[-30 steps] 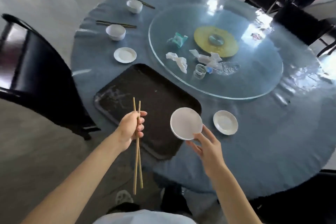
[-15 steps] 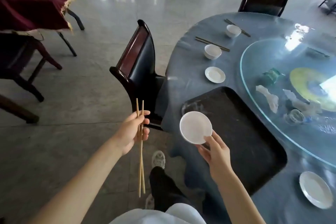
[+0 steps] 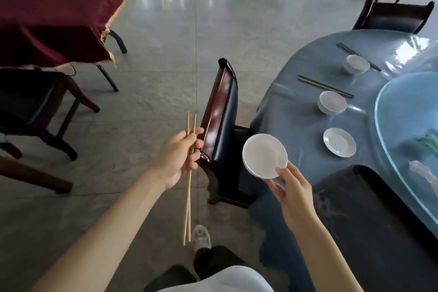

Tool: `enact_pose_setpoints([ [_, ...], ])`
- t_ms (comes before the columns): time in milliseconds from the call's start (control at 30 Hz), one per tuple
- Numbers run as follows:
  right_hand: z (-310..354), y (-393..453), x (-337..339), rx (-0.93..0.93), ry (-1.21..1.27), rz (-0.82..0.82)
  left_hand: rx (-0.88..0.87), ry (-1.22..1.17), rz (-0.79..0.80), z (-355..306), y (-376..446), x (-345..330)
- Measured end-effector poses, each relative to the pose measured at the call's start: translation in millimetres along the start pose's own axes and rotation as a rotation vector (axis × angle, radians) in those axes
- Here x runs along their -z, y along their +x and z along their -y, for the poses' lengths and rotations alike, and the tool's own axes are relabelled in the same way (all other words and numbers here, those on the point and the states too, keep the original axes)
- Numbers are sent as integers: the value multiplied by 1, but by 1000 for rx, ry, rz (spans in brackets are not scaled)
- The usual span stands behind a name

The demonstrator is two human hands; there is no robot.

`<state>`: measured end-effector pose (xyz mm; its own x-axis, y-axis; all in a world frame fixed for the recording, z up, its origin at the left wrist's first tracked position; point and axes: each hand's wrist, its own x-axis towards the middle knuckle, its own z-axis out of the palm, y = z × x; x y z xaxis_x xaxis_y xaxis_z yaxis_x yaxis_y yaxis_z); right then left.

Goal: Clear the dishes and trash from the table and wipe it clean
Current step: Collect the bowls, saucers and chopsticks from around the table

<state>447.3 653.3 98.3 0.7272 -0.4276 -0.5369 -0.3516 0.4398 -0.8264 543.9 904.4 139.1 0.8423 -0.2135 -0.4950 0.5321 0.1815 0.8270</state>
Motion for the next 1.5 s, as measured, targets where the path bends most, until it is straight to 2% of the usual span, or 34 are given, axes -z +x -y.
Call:
enact_pose_setpoints([
  [167,18,27,-67,-3,20,-23,46,-50,111,-43,57,51],
  [300,27,54,-117,6,51,-72,101,-57,133,-72,114,90],
  [567,43,103,-229,39,147,-209,224,31,236,-152,227,156],
  [733,63,124,-282,67,248,-301,233,123,322,-203,294,168],
  [1000,91,188,-317,109,399,-466,288,247,567,-246,420,100],
  [1233,122,266,-313,133,597,-630,345,329,671,-270,521,8],
  [1500,163,317,-293,177,736,-829,305,527,769,-274,600,-115],
])
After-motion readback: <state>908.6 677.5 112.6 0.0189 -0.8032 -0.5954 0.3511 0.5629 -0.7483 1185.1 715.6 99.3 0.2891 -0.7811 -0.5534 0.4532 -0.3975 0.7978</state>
